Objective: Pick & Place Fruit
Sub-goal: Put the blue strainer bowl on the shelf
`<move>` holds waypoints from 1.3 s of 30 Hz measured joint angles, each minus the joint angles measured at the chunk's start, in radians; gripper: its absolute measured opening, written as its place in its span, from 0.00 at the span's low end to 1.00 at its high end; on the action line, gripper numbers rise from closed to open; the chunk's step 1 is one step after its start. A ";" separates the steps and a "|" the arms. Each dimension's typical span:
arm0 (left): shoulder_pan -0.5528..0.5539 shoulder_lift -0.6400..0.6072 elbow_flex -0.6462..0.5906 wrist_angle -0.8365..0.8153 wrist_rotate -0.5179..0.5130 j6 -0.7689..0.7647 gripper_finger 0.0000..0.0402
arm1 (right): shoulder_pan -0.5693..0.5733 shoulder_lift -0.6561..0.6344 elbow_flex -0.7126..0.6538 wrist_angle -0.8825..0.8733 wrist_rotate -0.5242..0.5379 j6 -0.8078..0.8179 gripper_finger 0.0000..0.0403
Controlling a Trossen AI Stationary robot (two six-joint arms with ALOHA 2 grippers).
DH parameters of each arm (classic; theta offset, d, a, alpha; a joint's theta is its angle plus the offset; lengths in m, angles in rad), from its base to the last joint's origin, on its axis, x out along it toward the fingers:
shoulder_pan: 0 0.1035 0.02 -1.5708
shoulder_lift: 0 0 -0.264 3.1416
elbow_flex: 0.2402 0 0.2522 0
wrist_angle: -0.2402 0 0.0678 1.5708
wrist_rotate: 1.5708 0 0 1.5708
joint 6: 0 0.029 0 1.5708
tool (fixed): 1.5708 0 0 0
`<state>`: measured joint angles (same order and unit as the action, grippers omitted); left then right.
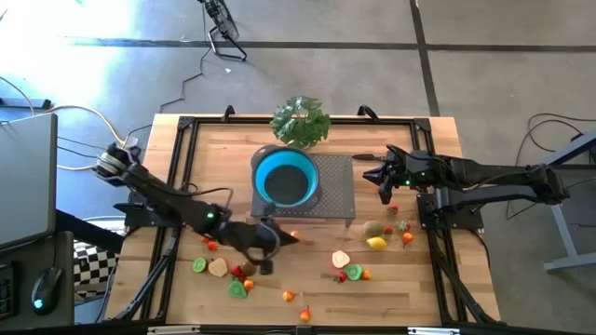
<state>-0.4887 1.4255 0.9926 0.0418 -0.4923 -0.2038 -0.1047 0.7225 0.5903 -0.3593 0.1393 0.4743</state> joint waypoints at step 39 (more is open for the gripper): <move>-0.257 -0.539 -0.301 -0.288 -0.377 -0.037 0.00 | 0.000 0.183 0.000 0.254 0.019 -0.104 0.08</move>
<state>-0.7454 0.8864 0.6914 -0.2464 -0.8696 -0.2409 -0.1051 0.9058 0.5903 -0.1049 0.1580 0.3698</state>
